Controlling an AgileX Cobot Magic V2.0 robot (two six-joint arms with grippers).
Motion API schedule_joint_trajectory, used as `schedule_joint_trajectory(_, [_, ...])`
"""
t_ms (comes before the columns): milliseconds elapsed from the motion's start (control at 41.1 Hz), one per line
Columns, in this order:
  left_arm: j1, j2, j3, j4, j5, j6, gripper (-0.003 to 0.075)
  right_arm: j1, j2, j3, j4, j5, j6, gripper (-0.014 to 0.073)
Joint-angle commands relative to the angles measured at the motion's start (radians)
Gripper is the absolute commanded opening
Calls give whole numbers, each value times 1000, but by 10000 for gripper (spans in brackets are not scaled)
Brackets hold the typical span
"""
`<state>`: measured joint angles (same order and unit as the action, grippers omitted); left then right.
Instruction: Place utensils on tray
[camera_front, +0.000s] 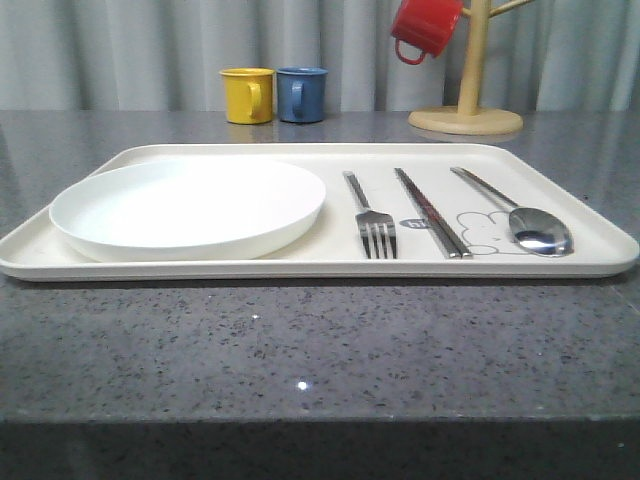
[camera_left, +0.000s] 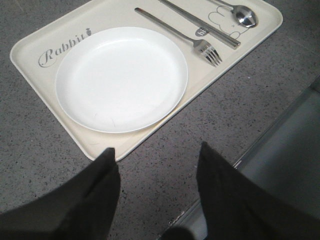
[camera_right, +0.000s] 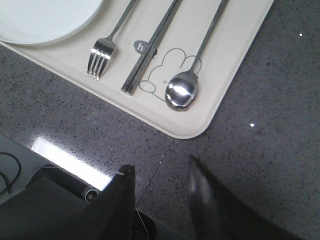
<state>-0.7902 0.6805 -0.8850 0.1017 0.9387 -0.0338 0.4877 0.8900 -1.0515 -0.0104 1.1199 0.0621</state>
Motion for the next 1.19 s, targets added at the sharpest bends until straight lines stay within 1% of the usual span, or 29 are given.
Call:
schedule_joint_trajectory(0, [-8, 1, -26, 5, -70, -10, 349, -1, -118, 44, -12, -83, -10, 297])
schedule_joint_trajectory(195, [-8, 1, -26, 5, -70, -10, 349, -1, -293, 156, -12, -90, -10, 297])
schedule_joint_trajectory(316, [-8, 1, -26, 7, -70, -8, 349, -1, -357, 198, -12, -102, -10, 297])
schedule_joint_trajectory(414, [-8, 1, -26, 7, -70, 34, 349, -1, -381, 215, -12, -109, -10, 297])
schedule_joint_trajectory(706, [-8, 1, -26, 7, -77, 43, 341, -1, -382, 216, -12, -111, -10, 290])
schedule_joint_trajectory(755, [-8, 1, -26, 7, -76, 43, 311, -1, -382, 216, -12, -111, -10, 265])
schedule_joint_trajectory(779, [-8, 1, -26, 7, -76, 43, 291, -1, -382, 216, -12, -111, -10, 239])
schedule_joint_trajectory(803, [-8, 1, -26, 7, -76, 43, 259, -1, -382, 216, -12, -111, -10, 216])
schedule_joint_trajectory(876, [-8, 1, -26, 7, -76, 43, 142, -1, -382, 216, -12, -113, -10, 105])
schedule_joint_trajectory(998, [-8, 1, -26, 10, -78, 46, -16, -1, -382, 216, -12, -117, -10, -58])
schedule_joint_trajectory(1022, [-8, 1, -26, 11, -78, 46, -17, -1, -382, 216, -12, -119, -10, -76])
schedule_joint_trajectory(1071, [-8, 1, -26, 16, -78, 46, -18, -1, -382, 216, -12, -125, -10, -63])
schedule_joint_trajectory(1168, [-8, 1, -26, 18, -78, 46, -18, -1, -382, 216, -5, -138, -10, -68])
